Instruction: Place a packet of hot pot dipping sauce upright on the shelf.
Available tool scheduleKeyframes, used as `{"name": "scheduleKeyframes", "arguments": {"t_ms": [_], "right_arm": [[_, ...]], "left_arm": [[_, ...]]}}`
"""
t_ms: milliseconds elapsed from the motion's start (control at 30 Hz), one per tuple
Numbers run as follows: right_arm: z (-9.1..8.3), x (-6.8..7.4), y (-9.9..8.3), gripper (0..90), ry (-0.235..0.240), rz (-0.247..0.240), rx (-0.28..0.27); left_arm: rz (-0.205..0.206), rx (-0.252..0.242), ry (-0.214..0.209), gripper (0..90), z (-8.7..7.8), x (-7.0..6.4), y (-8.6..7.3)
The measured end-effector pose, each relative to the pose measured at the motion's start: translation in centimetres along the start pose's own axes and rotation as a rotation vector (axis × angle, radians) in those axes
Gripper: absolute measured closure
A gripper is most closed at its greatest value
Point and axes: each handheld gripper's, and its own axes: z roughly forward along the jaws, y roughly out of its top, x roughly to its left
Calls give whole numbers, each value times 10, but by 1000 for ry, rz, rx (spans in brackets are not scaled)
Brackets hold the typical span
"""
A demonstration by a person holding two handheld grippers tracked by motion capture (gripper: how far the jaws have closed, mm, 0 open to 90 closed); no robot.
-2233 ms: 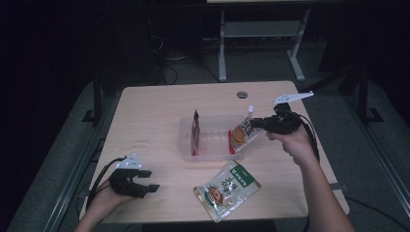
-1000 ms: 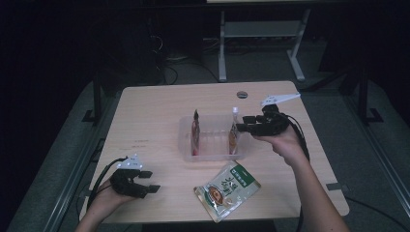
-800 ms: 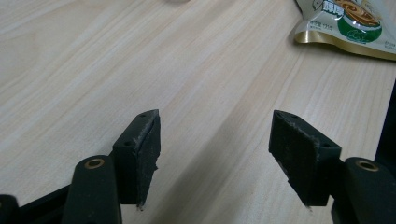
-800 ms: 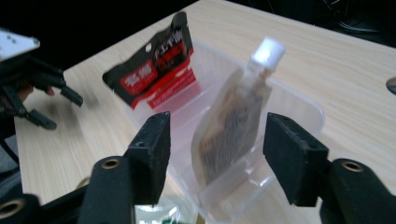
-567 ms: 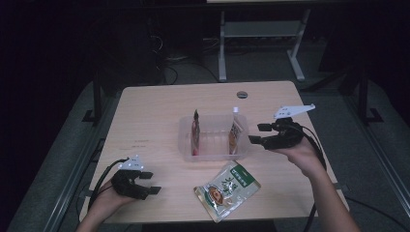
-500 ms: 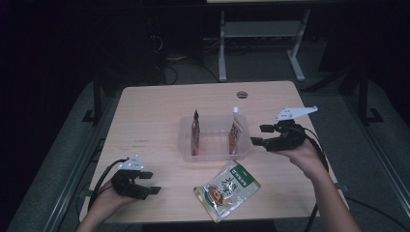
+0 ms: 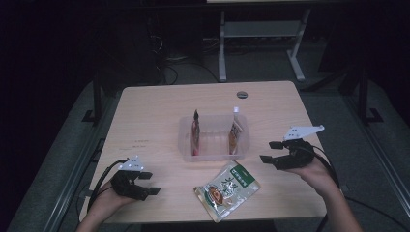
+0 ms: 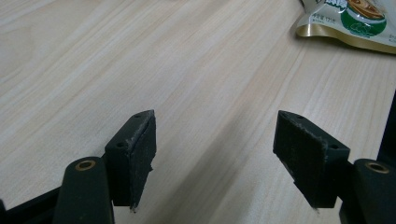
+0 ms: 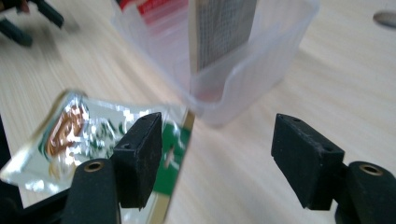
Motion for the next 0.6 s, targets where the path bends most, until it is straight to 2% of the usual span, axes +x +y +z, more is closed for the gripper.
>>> {"name": "scheduleKeyframes", "arguments": {"t_ms": [233,367,533,600], "right_arm": [[3,3,-22,342,12,15,43],[8,6,-30,392,34,9,79],[14,7,-32,458,53,5,102],[16,7,-33,453,57,-4,103]], "left_arm": [[5,0,-3,298,1,-2,1],[7,-8,-14,303,1,-5,3],[31,-19,-27,345,0,-11,8],[30,-28,-39,391,0,-14,10]]}}
